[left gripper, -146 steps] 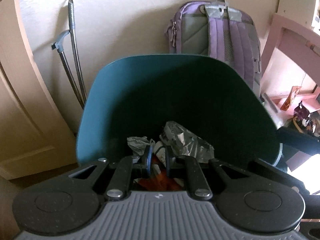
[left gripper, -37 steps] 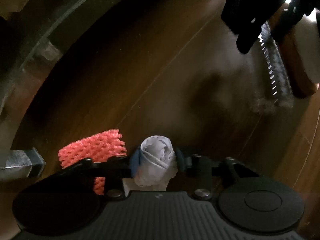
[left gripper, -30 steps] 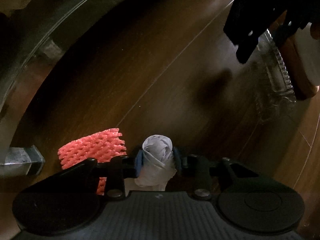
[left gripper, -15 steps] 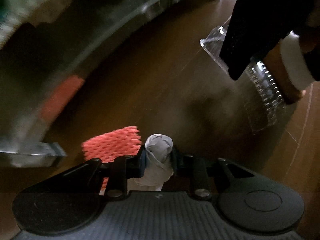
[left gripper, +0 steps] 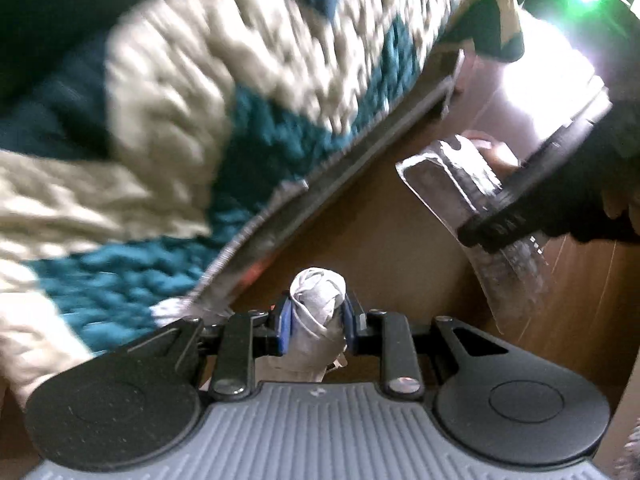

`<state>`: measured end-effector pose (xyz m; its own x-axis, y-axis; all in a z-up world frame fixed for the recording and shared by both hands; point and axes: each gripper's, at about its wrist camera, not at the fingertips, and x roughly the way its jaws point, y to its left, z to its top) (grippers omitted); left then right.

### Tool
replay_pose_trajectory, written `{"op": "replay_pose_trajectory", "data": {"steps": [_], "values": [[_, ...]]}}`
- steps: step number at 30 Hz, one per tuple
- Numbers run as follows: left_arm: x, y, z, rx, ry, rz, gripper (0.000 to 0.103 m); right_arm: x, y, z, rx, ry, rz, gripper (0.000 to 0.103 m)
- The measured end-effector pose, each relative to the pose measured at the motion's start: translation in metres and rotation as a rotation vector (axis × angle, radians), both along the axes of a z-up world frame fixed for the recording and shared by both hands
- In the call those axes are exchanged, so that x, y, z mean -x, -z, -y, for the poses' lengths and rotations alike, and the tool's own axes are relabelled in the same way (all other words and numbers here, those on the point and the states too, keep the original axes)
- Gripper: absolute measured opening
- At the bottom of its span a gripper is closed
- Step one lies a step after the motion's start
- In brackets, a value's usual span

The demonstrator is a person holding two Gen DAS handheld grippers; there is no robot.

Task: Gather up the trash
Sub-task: 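Carry the white cloth in the left tool while the right tool carries the plastic tray to the bin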

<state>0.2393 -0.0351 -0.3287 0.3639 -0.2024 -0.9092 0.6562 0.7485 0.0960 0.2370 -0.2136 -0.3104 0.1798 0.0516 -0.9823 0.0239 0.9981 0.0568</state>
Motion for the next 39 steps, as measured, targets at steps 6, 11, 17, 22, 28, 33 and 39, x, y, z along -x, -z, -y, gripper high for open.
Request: {"op": "replay_pose_trajectory", "data": {"steps": [6, 11, 17, 22, 28, 33, 39], "values": [[0.025, -0.081, -0.014, 0.032, -0.132, 0.069, 0.025, 0.032, -0.091, -0.016, -0.037, -0.083, 0.194, 0.039], [0.043, -0.145, -0.022, 0.106, -0.280, 0.123, 0.025, 0.055, -0.166, -0.017, -0.080, -0.130, 0.349, 0.039], [0.056, -0.224, -0.039, 0.181, -0.380, 0.267, 0.025, 0.073, -0.248, -0.023, -0.112, -0.180, 0.551, 0.039], [0.056, -0.290, -0.049, 0.258, -0.425, 0.367, 0.025, 0.072, -0.312, -0.021, -0.141, -0.208, 0.686, 0.039], [0.041, -0.365, -0.050, 0.338, -0.447, 0.490, 0.025, 0.050, -0.383, -0.024, -0.141, -0.231, 0.848, 0.039], [0.013, -0.418, -0.049, 0.430, -0.477, 0.549, 0.025, 0.019, -0.437, -0.027, -0.117, -0.234, 0.985, 0.039], [-0.037, -0.456, -0.054, 0.535, -0.541, 0.532, 0.025, -0.025, -0.463, -0.033, -0.123, -0.243, 1.076, 0.040]]}}
